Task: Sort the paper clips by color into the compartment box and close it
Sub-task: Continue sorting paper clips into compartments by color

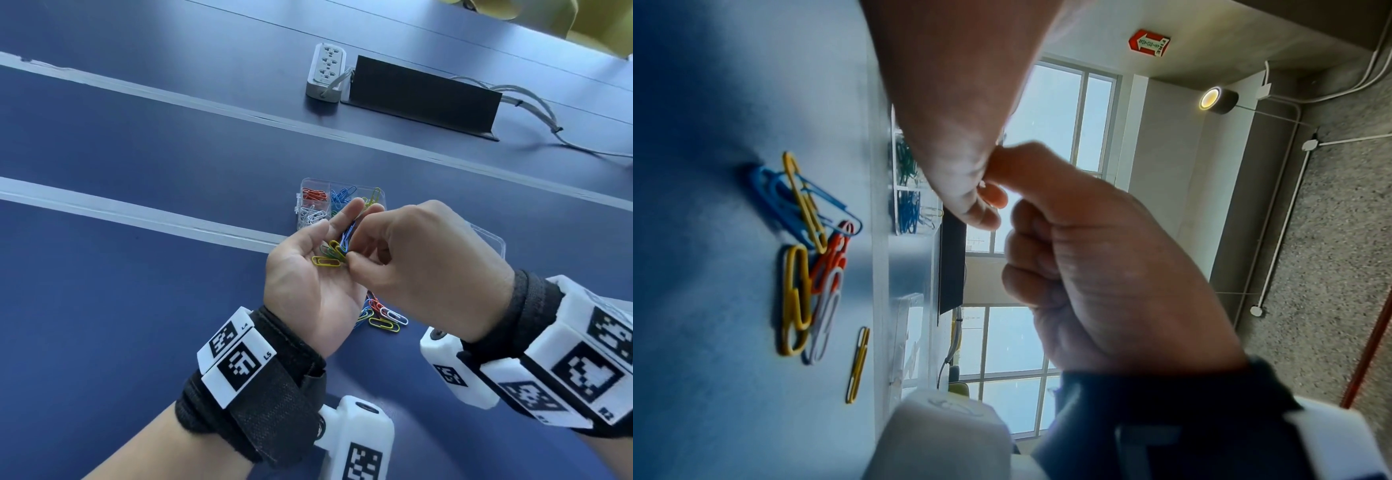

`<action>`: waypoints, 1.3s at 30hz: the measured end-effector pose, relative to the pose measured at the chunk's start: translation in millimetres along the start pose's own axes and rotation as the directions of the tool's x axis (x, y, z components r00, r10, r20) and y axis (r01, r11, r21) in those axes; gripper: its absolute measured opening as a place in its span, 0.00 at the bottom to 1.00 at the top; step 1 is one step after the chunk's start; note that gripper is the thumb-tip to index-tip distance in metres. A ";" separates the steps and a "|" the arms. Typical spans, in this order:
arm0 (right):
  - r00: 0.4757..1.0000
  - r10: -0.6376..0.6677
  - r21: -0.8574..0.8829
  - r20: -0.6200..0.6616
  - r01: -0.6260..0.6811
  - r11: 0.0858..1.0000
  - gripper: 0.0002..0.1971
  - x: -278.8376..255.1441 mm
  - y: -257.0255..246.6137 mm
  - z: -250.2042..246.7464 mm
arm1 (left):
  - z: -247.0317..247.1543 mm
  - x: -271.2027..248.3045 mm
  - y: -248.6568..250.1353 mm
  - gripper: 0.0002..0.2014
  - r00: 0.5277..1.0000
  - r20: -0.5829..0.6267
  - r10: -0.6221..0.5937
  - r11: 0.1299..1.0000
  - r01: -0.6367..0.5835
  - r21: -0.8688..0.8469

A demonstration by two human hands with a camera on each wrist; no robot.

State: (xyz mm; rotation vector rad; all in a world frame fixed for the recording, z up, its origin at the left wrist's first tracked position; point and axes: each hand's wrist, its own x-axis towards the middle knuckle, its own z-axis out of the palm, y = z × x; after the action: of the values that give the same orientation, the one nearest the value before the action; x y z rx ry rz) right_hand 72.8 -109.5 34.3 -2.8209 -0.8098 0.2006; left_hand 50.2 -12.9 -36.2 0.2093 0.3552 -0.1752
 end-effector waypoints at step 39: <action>0.994 -0.106 0.084 0.030 0.103 0.991 0.04 13.3 -6.7 4.8 | -4.8 4.5 -2.0 0.26 1.000 -0.014 -0.009 0.998 0.010 0.064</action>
State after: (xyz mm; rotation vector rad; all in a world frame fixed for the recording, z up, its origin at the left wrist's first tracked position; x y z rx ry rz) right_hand 79.7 -96.1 30.2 -2.6969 -0.9323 0.2614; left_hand 52.4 -14.3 -42.6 0.2724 0.3648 -0.1950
